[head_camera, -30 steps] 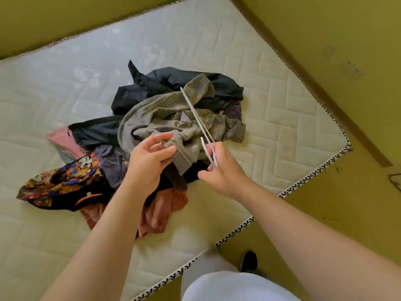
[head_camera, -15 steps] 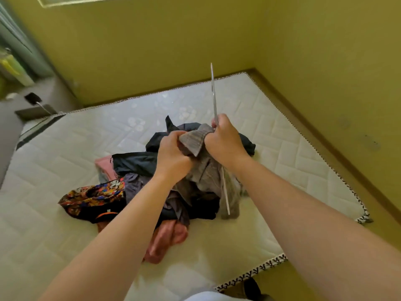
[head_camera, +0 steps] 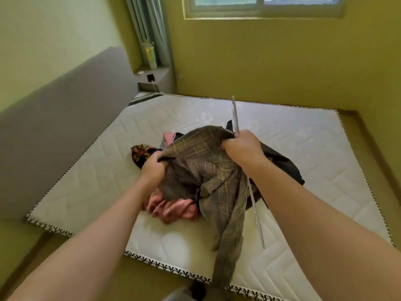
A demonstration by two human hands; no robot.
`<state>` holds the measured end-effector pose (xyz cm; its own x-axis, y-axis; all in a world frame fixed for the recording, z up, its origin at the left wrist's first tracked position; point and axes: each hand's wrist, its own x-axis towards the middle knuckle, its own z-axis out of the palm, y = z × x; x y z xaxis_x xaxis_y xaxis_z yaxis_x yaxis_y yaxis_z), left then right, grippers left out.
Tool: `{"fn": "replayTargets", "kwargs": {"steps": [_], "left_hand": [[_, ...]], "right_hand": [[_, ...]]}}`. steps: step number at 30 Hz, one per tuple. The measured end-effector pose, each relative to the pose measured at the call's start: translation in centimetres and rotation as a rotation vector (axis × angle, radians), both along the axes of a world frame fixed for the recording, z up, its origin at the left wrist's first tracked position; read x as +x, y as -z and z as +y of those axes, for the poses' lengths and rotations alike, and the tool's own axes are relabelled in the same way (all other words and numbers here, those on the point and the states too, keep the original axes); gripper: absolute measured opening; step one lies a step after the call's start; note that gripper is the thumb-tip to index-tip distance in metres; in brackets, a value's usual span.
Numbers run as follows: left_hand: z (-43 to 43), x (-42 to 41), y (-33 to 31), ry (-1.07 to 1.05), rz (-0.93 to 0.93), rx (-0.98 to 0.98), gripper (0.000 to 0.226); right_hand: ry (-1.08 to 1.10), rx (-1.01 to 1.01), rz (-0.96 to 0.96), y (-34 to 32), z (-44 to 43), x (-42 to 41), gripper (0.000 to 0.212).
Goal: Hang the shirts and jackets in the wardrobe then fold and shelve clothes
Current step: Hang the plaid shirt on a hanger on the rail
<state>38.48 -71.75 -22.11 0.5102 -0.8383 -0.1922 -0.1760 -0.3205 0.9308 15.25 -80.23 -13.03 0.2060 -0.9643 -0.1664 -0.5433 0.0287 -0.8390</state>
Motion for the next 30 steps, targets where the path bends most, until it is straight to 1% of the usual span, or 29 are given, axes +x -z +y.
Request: {"fn": "replayTargets", "kwargs": {"steps": [3, 5, 7, 8, 9, 10, 12, 13, 15, 17, 19, 22, 24, 27, 28, 30], "left_hand": [[5.1, 1.6, -4.7, -0.053, -0.040, -0.087, 0.028], [9.2, 1.5, -8.6, -0.043, -0.088, -0.104, 0.025], [11.3, 0.0, -11.8, 0.069, -0.216, -0.031, 0.018], [12.7, -0.7, -13.2, 0.100, -0.267, 0.002, 0.017], [14.2, -1.4, -14.3, 0.105, -0.299, 0.025, 0.018], [15.6, -2.0, -15.2, 0.097, -0.326, 0.043, 0.017], [18.5, -2.4, -16.4, 0.044, -0.367, 0.056, 0.014], [19.9, -2.1, -16.9, 0.003, -0.393, 0.053, 0.014], [23.1, -1.4, -17.5, -0.109, -0.463, 0.056, 0.015], [26.8, -0.1, -17.9, -0.267, -0.503, 0.049, 0.012], [30.8, 1.1, -18.0, -0.411, -0.478, 0.043, 0.006], [36.2, 2.4, -17.7, -0.530, -0.464, 0.082, 0.010], [39.2, 2.7, -17.0, -0.592, -0.469, 0.112, 0.009], [43.1, 2.5, -15.4, -0.681, -0.437, 0.130, 0.008], [44.3, 2.2, -14.9, -0.699, -0.429, 0.152, 0.008], [46.7, 1.7, -14.3, -0.686, -0.478, 0.252, 0.007]], "right_hand": [[-0.092, 0.053, 0.114, 1.8, 1.8, 1.1, 0.043], [-0.140, 0.061, 0.216, 2.4, 3.6, 2.9, 0.066], [-0.211, 0.003, 0.321, 2.8, 4.8, 4.6, 0.092], [-0.286, -0.038, 0.346, 2.7, 6.0, 5.8, 0.102], [-0.374, -0.048, 0.329, 2.4, 7.5, 7.0, 0.106], [-0.464, -0.004, 0.249, 2.2, 9.1, 8.1, 0.101], [-0.669, 0.165, 0.022, 1.9, 13.2, 10.3, 0.071], [-0.764, 0.233, -0.061, 1.8, 15.3, 11.2, 0.061], [-0.866, 0.264, -0.179, 1.7, 19.3, 12.8, 0.050], [-0.948, 0.310, -0.280, 1.2, 23.3, 14.3, 0.049], [-1.038, 0.414, -0.307, 0.8, 27.1, 15.5, 0.055], [-1.196, 0.536, -0.308, 0.8, 31.5, 16.9, 0.047], [-1.288, 0.511, -0.280, 1.1, 33.7, 17.6, 0.050], [-1.389, 0.463, -0.243, 1.8, 36.8, 18.5, 0.063], [-1.416, 0.438, -0.242, 2.1, 37.9, 18.8, 0.057], [-1.460, 0.304, -0.261, 2.4, 40.5, 19.1, 0.024]]}}
